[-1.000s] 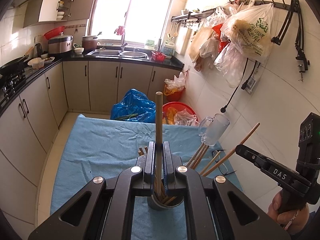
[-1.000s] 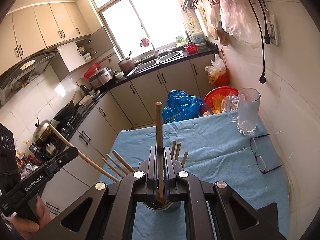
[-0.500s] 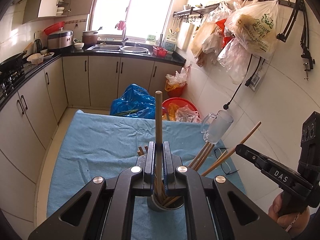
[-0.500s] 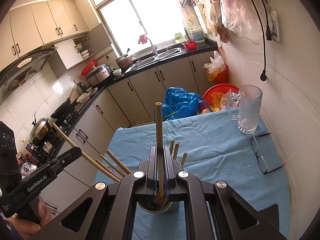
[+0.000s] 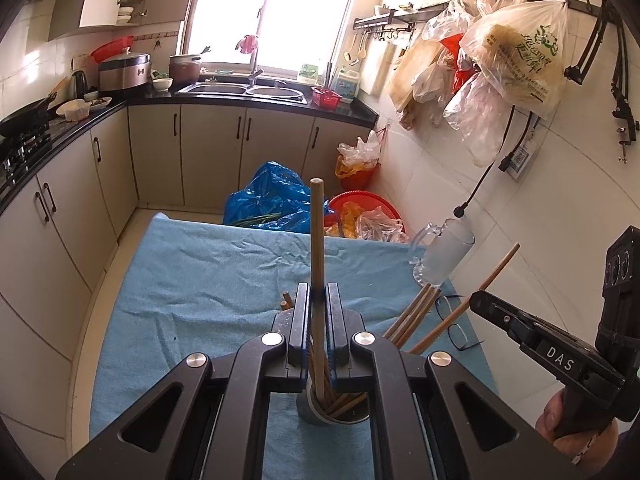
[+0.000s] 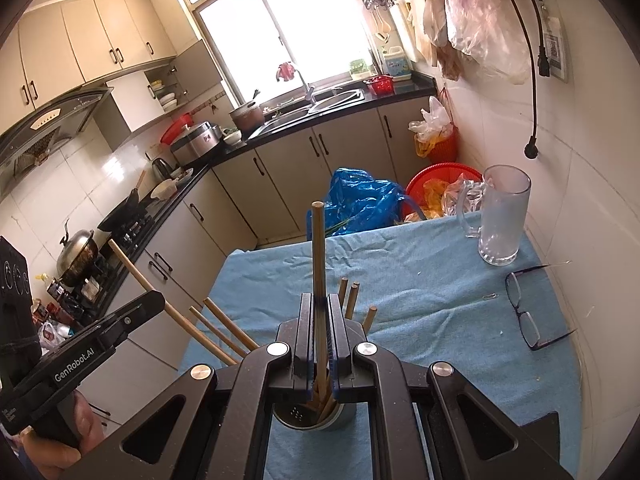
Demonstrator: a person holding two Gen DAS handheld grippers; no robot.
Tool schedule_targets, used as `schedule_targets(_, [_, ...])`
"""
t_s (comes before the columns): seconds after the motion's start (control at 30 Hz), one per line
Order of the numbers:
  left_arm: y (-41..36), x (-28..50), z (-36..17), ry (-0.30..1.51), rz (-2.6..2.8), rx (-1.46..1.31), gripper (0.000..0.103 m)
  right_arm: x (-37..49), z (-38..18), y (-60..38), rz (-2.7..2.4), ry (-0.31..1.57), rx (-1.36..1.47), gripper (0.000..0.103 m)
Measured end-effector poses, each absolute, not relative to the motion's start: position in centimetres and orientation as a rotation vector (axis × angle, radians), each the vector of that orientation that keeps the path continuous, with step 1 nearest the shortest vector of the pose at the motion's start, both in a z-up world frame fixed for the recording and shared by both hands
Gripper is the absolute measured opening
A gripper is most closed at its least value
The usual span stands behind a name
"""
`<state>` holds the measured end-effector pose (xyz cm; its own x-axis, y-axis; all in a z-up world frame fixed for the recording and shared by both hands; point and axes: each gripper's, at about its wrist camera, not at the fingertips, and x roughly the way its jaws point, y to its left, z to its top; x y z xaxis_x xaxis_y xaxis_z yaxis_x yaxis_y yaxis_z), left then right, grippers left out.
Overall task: Organize utensils
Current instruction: 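Lower the chopstick into the grey cup with the right gripper, then open the right gripper and withdraw it from the grey cup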
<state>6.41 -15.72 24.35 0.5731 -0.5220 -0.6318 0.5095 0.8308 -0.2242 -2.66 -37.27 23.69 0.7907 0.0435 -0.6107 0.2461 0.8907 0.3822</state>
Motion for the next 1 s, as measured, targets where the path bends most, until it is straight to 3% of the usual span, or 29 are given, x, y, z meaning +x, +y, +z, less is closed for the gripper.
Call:
schedule_targets(0.9, [-15.6, 6.3, 20.0, 0.82, -0.546, -0.004, 0.007, -2.2, 18.0, -36.4, -0.082, 0.827, 0.458, 0.01])
schedule_targets(0.97, [-15.5, 6.3, 20.1, 0.814, -0.541, -0.006, 0.014, -2.5, 18.3, -36.6, -0.094, 0.821, 0.458, 0.017])
schedule_targets(1.0, [-15.4, 6.2, 20.2, 0.807, -0.532, -0.007, 0.027, -2.7, 18.5, -36.8, -0.098, 0.818, 0.461, 0.02])
